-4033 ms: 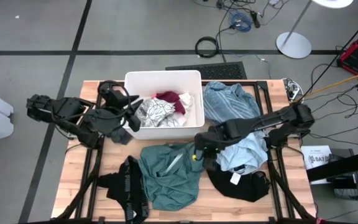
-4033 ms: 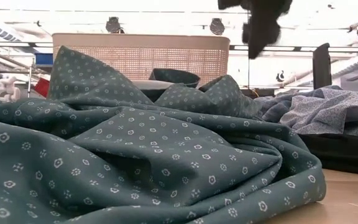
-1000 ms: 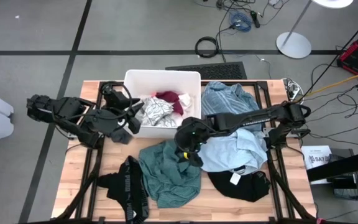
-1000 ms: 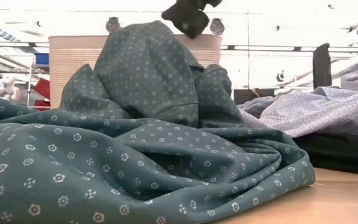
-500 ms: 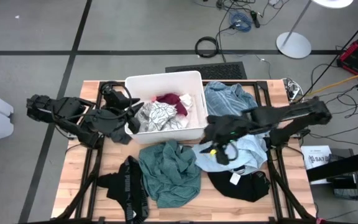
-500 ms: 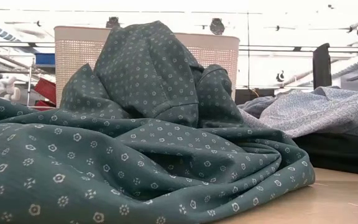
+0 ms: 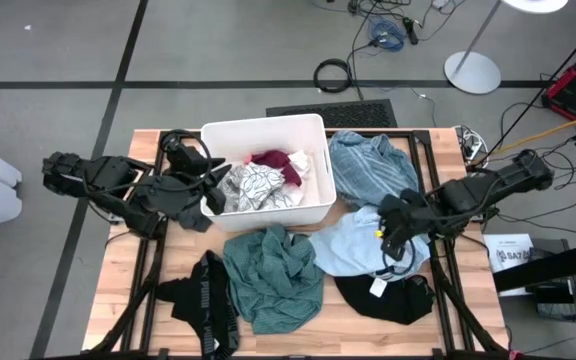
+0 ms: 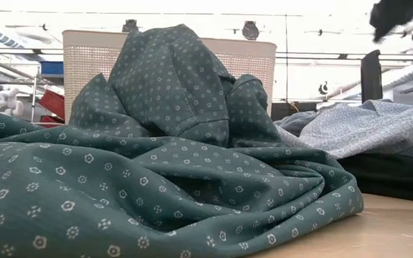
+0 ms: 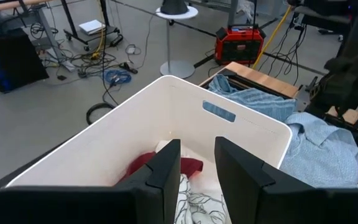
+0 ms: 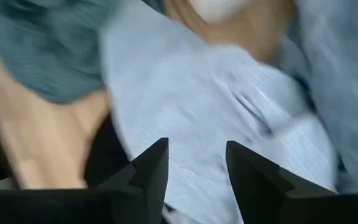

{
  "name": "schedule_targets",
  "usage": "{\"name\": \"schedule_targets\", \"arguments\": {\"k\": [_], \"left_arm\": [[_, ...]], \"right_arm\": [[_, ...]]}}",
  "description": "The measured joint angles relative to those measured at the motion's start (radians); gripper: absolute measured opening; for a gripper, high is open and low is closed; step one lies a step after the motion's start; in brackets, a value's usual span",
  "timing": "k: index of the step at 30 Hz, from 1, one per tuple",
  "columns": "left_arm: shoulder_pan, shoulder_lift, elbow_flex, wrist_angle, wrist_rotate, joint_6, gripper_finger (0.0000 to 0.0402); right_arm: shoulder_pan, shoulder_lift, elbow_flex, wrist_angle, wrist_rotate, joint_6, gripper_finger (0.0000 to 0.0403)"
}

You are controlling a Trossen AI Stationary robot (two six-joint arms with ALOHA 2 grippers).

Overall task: Sort clothes
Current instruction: Put the light blue polo shirt into the white laundry organizer

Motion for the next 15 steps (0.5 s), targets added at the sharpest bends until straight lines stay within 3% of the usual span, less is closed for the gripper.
{"name": "schedule_targets", "arguments": {"k": [6,15], "left_arm": [[0.0,0.002,0.0,0.001,-0.001,-0.012,0.0109],[0.0,0.013,0.0,0.003,-0.002,-0.03,0.0109]], "right_arm": [[0.06,-0.067,-0.233,0.006,-0.039,0.165,0.0162],[0.089,-0.069,-0.445,0.223,-0.047,0.112,0.0174]]}}
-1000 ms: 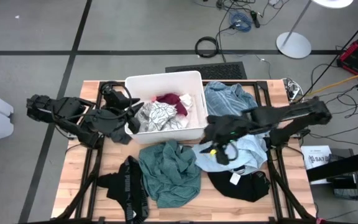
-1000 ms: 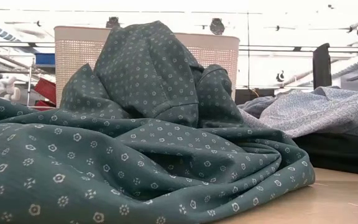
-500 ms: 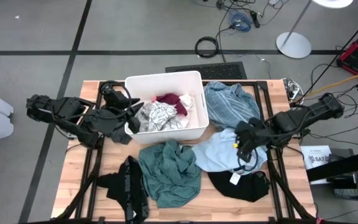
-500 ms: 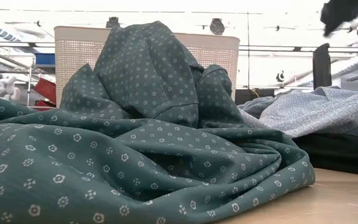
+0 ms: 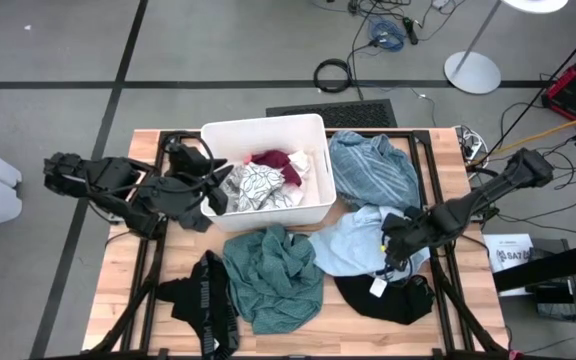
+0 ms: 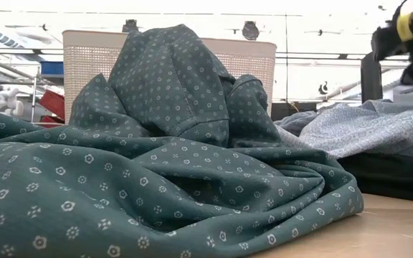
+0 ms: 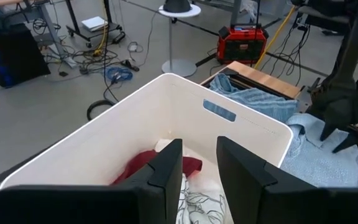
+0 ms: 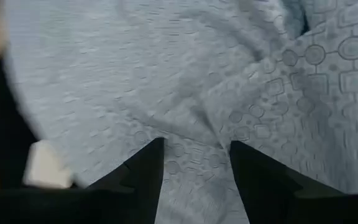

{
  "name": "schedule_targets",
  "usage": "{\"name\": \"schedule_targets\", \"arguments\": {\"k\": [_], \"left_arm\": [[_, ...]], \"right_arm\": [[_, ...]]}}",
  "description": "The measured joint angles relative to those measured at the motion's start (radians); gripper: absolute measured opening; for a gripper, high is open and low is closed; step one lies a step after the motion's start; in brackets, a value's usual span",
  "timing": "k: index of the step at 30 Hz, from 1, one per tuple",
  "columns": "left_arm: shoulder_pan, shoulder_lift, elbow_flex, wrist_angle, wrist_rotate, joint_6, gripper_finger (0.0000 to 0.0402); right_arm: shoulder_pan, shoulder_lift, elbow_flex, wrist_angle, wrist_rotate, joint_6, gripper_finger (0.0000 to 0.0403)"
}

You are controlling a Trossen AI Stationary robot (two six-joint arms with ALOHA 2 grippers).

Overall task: Sort clothes
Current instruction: Put the light blue polo shirt into the white laundry organizer

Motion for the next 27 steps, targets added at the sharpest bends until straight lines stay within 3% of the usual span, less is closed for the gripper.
{"name": "schedule_targets", "arguments": {"k": [8,10,14,20,27], "left_arm": [[0.013,0.026,0.0,0.028,-0.002,0.003,0.0109],[0.013,0.032,0.0,0.036,-0.002,0.004,0.0109],[0.012,0.041,0.0,0.051,0.005,0.003,0.0109],[0.012,0.046,0.0,0.065,0.008,0.004,0.0109],[0.012,0.046,0.0,0.077,0.008,0.004,0.0109]], "right_arm": [[-0.022,0.003,-0.172,0.186,0.022,0.024,0.0161],[-0.021,0.003,-0.175,0.225,0.007,0.031,0.0127],[-0.017,0.001,-0.149,0.255,-0.043,0.016,0.0019],[-0.014,-0.003,-0.019,0.223,-0.024,-0.034,0.0004],[-0.014,-0.003,0.312,0.027,0.118,-0.127,0.0002]]}}
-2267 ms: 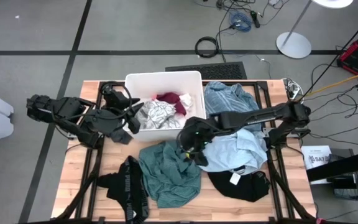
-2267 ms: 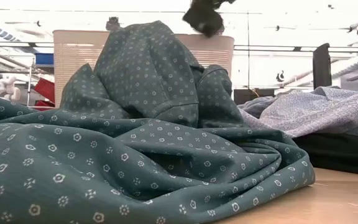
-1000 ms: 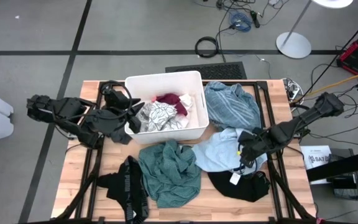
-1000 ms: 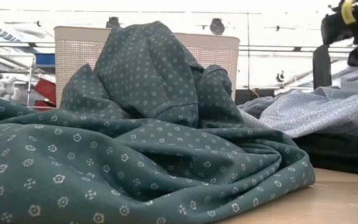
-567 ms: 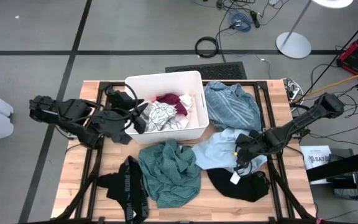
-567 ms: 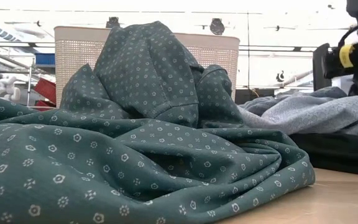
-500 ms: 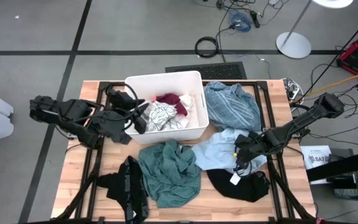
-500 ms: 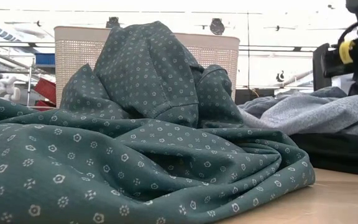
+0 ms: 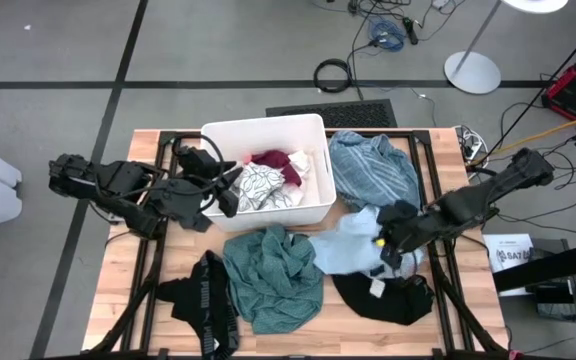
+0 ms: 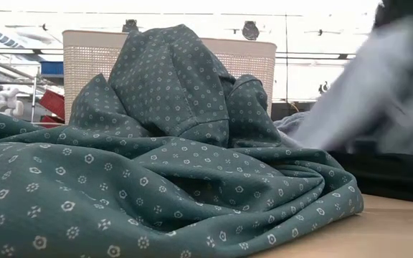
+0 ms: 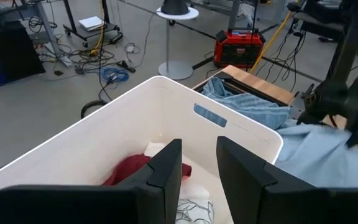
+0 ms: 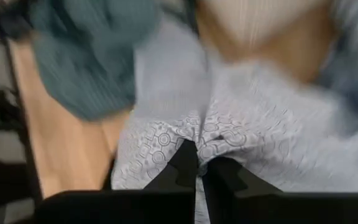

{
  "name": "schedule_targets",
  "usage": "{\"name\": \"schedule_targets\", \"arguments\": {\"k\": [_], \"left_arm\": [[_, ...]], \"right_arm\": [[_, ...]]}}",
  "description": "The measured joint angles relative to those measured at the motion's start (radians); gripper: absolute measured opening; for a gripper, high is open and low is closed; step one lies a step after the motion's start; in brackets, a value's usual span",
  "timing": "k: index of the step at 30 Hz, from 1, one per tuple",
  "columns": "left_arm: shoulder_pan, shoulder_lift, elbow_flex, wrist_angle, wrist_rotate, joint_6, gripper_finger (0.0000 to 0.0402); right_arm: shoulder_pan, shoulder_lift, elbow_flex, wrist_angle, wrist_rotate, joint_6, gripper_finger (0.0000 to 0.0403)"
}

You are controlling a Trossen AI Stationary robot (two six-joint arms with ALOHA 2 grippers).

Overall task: Sort clothes
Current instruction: Put the light blue polo shirt into the white laundry organizer

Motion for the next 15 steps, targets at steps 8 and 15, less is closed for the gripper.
{"name": "schedule_targets", "arguments": {"k": [8,15], "left_arm": [[0.0,0.004,0.0,0.038,0.016,0.044,0.0109],[-0.03,0.045,0.0,0.44,0.326,0.492,0.0109]], "right_arm": [[0.0,-0.001,0.414,-0.007,0.157,-0.199,0.0001],[0.0,-0.001,0.608,0.265,0.184,-0.416,0.0]]}}
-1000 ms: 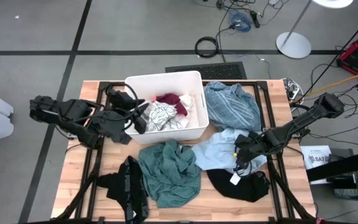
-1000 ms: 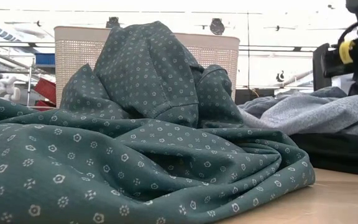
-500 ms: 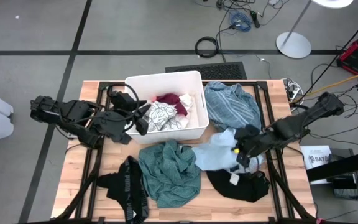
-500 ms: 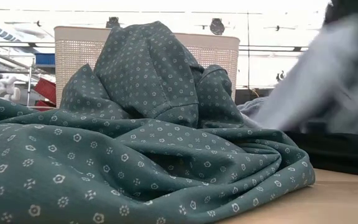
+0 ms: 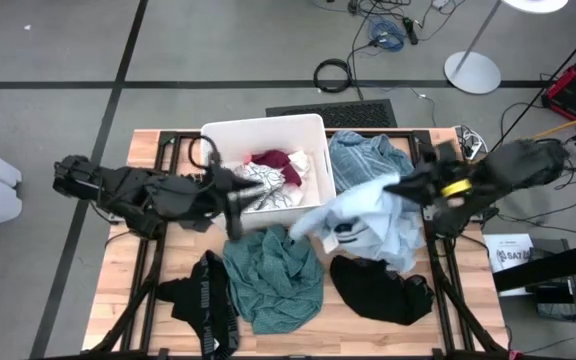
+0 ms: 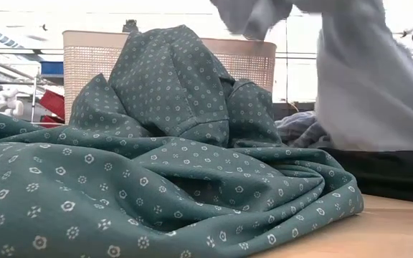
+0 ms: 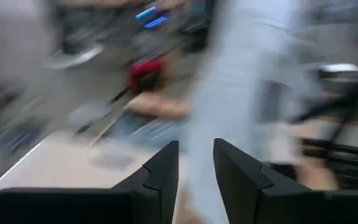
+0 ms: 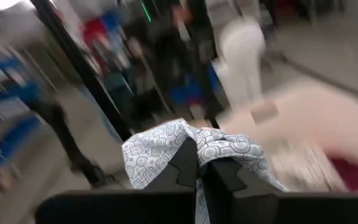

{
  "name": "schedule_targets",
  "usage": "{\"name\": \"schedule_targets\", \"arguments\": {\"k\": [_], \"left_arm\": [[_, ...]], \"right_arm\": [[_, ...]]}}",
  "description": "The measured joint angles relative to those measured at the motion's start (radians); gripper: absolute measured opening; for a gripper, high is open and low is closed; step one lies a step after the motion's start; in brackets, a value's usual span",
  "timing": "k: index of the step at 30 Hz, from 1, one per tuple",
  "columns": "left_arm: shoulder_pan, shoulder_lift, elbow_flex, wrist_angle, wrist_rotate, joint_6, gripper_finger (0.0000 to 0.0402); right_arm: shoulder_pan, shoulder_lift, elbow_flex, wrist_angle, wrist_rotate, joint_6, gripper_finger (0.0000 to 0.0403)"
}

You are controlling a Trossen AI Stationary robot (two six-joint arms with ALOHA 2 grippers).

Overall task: Sort clothes
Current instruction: Put the light blue polo shirt into the white laundry organizer

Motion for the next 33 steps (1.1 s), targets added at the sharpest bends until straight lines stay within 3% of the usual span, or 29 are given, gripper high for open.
{"name": "schedule_targets", "arguments": {"k": [5,11,16,23,33], "left_arm": [[-0.012,0.065,0.001,0.294,0.148,0.22,0.0109],[-0.012,0.203,0.001,0.454,0.166,0.363,0.0109],[-0.008,0.299,0.0,0.529,0.161,0.377,0.0109],[0.021,0.375,0.0,0.682,-0.005,0.401,0.0109],[-0.021,0.387,0.0,0.708,-0.129,0.787,0.0109]], "right_arm": [[0.0,0.0,0.042,0.188,-0.004,-0.092,0.0],[-0.002,0.014,0.043,0.349,0.045,-0.153,0.0],[-0.002,0.034,0.043,0.481,0.047,-0.208,0.0],[-0.002,0.037,0.043,0.498,0.04,-0.209,0.0],[-0.002,0.034,0.043,0.443,0.037,-0.194,0.0]]}}
